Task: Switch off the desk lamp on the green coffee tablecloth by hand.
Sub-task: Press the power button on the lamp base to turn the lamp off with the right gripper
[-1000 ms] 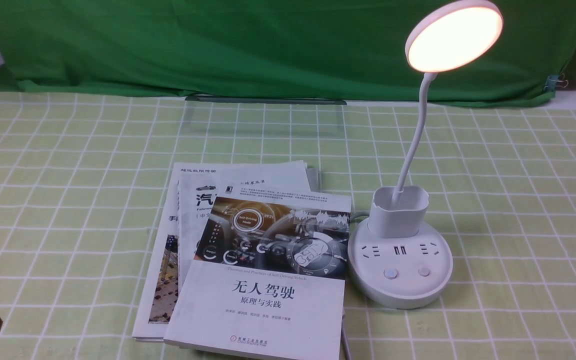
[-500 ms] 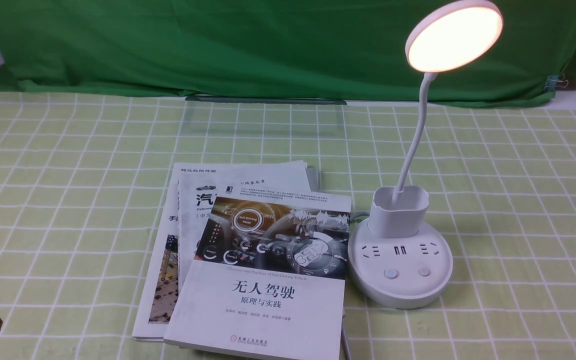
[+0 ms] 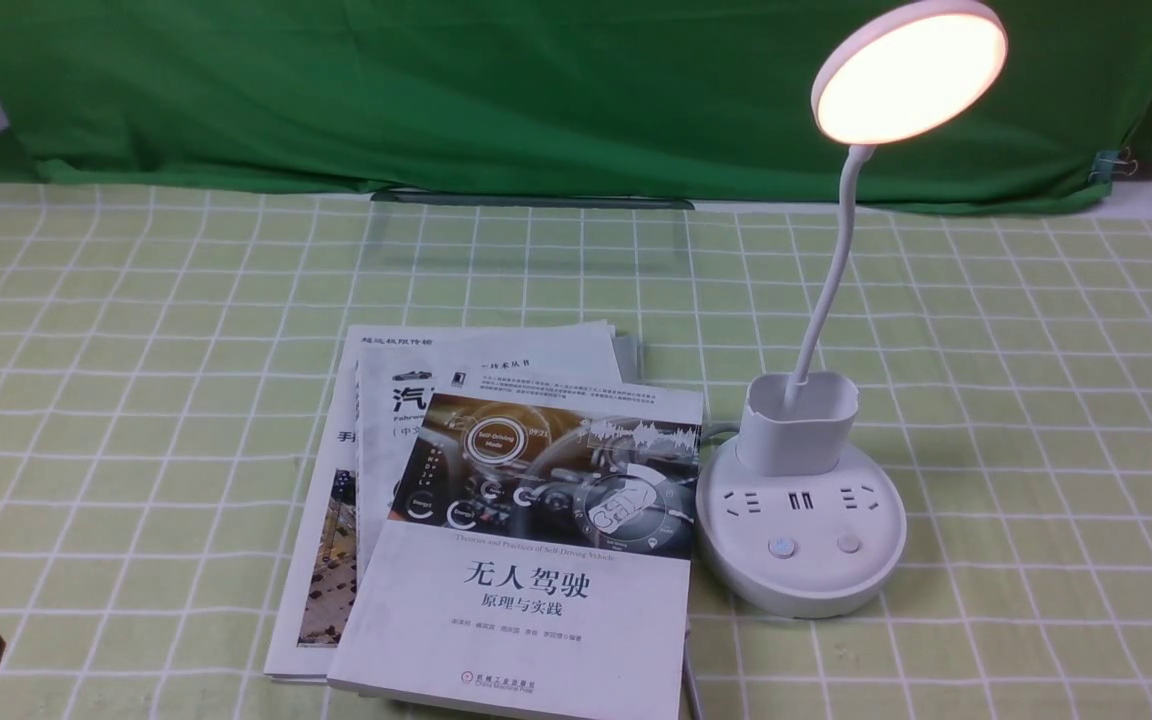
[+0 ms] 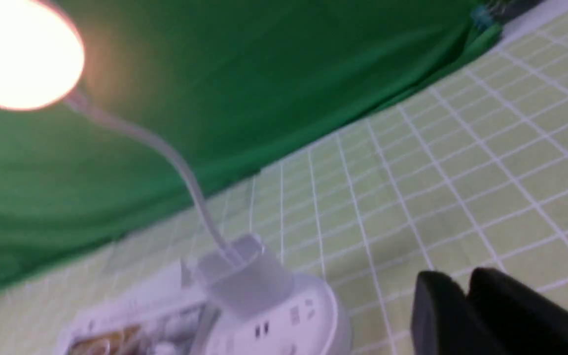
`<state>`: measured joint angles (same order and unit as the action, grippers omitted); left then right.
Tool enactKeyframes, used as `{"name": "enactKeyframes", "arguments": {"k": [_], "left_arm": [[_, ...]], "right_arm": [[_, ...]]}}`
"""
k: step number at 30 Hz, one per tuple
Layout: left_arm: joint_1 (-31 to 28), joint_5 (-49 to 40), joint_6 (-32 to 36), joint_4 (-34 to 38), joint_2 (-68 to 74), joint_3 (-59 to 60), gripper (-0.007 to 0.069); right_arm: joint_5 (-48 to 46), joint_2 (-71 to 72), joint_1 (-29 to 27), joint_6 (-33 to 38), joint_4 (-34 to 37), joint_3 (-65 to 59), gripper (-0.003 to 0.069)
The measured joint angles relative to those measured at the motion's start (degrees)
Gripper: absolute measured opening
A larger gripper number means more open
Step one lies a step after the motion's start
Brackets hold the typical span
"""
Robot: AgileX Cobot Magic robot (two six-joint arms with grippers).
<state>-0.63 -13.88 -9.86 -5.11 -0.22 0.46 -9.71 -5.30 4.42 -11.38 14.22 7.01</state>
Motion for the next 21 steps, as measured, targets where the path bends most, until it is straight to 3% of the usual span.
{"name": "enactKeyframes", "arguments": {"k": [3, 6, 10, 15, 21], "left_arm": [[0.0, 0.0, 0.0, 0.0, 0.0, 0.0, 0.041], [0.0, 0.0, 0.0, 0.0, 0.0, 0.0, 0.041], [0.0, 0.0, 0.0, 0.0, 0.0, 0.0, 0.041], [0.0, 0.0, 0.0, 0.0, 0.0, 0.0, 0.041], [0.0, 0.0, 0.0, 0.0, 0.0, 0.0, 0.041]], "right_arm": [[-11.0, -9.1, 2.8, 8.5, 0.0, 10.6, 0.0048], [-24.2, -21.5, 5.2, 14.9, -0.6, 22.0, 0.0045], [-36.0, -37.9, 6.0, 16.9, -4.4, 32.0, 0.0045], [-39.1, -54.7, 6.9, 17.2, -5.9, 40.0, 0.0045], [-38.0, -69.2, 14.2, 16.9, -6.2, 46.5, 0.0047]]}}
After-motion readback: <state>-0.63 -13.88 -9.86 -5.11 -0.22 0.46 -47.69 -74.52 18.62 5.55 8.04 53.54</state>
